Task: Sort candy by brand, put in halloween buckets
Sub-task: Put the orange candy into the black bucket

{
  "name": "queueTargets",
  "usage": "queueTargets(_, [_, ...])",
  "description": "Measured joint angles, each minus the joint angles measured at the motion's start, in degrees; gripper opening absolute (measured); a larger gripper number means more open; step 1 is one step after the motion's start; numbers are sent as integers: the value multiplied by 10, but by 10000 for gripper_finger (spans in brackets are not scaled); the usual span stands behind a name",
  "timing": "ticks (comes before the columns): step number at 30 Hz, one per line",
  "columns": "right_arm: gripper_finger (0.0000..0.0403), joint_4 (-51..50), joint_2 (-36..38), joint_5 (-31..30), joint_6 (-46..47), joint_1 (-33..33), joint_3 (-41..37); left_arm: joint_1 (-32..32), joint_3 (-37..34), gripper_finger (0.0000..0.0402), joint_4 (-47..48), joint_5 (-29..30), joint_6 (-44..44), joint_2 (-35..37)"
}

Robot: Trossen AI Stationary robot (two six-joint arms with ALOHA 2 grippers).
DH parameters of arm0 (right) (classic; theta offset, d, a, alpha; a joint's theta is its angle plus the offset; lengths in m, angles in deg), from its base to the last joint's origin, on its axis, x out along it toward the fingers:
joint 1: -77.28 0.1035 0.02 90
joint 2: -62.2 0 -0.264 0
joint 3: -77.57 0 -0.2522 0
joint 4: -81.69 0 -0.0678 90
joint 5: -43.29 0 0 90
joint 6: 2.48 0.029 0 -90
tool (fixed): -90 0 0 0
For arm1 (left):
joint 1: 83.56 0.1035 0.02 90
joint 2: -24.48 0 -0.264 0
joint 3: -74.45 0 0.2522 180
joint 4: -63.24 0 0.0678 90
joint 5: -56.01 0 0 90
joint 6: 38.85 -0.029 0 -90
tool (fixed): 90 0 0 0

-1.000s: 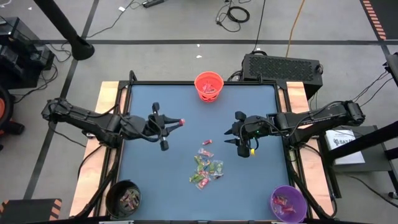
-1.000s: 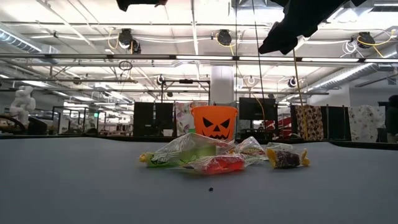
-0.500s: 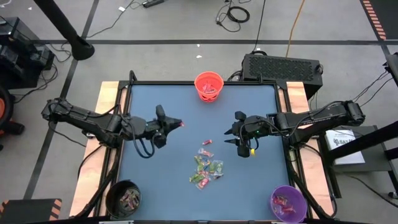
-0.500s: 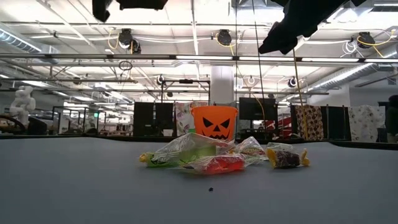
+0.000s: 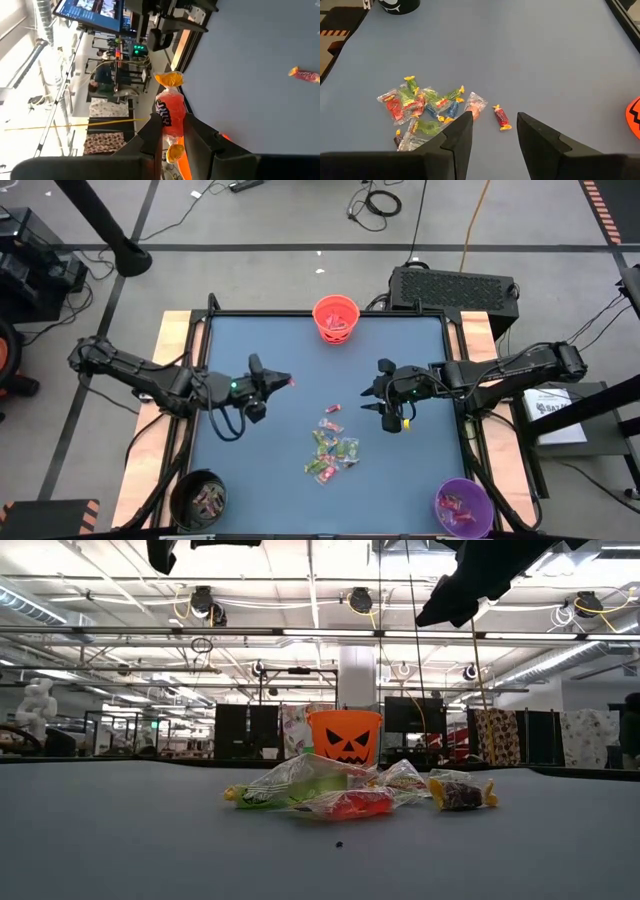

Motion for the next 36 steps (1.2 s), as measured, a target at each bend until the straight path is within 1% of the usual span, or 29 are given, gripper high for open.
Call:
queueTargets(4, [146, 0, 0, 0, 0, 0, 0, -26, 0, 64, 0, 26, 12, 0])
queueTargets(7, [146, 0, 0, 0, 0, 0, 0, -45, 0, 64, 2, 53, 46, 0])
queueTargets(9, [146, 0, 0, 0, 0, 0, 0, -58, 0, 64, 3, 60, 83, 0])
queueTargets(11, [146, 0, 0, 0, 0, 0, 0, -72, 0, 64, 3, 47, 139, 0])
queueTargets(15, [146, 0, 0, 0, 0, 0, 0, -95, 0, 64, 1, -12, 264, 0])
queueTargets(19, [146, 0, 0, 0, 2, 0, 0, -117, 0, 64, 19, -17, 331, 0])
queueTargets(24, [146, 0, 0, 0, 3, 0, 0, -142, 0, 64, 85, -3, 365, 0])
queueTargets(27, [146, -1, 0, 0, 4, 0, 0, -162, 0, 64, 150, -6, 407, 0])
queueTargets(29, [146, -1, 0, 0, 4, 0, 0, -178, 0, 64, 191, -16, 458, 0])
queueTargets(33, [146, -1, 0, 0, 4, 0, 0, -225, 1, 64, 262, -69, 580, 0])
queueTargets(36, [146, -1, 0, 0, 4, 0, 0, -270, 16, 64, 323, -108, 680, 0])
